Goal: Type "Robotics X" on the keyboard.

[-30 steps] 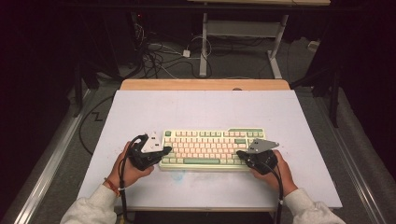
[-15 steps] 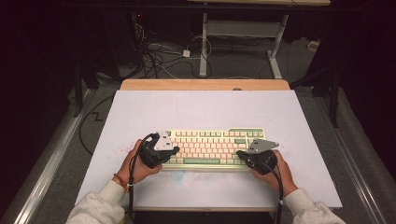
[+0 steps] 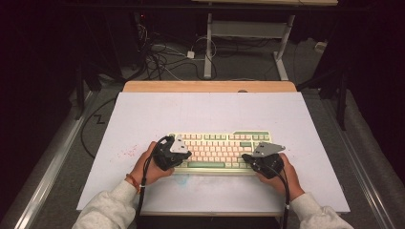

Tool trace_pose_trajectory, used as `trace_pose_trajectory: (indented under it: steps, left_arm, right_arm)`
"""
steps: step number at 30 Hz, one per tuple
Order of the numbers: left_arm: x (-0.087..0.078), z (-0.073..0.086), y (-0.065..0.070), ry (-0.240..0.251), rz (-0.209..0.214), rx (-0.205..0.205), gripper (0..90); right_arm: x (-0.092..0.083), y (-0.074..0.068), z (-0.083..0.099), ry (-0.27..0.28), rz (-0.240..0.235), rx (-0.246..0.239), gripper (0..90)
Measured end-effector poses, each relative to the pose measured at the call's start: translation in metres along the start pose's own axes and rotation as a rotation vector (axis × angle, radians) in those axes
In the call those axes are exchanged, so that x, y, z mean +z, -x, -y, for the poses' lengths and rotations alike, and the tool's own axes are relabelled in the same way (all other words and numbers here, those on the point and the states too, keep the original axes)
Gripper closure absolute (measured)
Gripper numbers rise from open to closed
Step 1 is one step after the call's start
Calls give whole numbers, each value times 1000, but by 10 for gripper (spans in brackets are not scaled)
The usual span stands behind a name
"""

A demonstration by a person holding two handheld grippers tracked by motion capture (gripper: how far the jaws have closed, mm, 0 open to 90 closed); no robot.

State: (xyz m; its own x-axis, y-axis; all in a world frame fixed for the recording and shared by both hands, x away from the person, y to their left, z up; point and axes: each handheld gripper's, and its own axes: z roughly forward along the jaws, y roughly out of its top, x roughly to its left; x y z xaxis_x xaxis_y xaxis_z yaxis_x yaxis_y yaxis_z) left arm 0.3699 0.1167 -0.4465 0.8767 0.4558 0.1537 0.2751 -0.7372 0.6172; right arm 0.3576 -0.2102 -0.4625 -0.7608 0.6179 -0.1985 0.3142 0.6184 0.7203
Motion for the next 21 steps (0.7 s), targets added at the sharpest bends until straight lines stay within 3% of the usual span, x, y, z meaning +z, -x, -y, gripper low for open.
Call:
trace_pose_trajectory:
  steps: [21]
  left_arm:
    - [8,-1,1,-14,8,3,874]
  right_arm:
    - [0,0,0,0,0,-2,900]
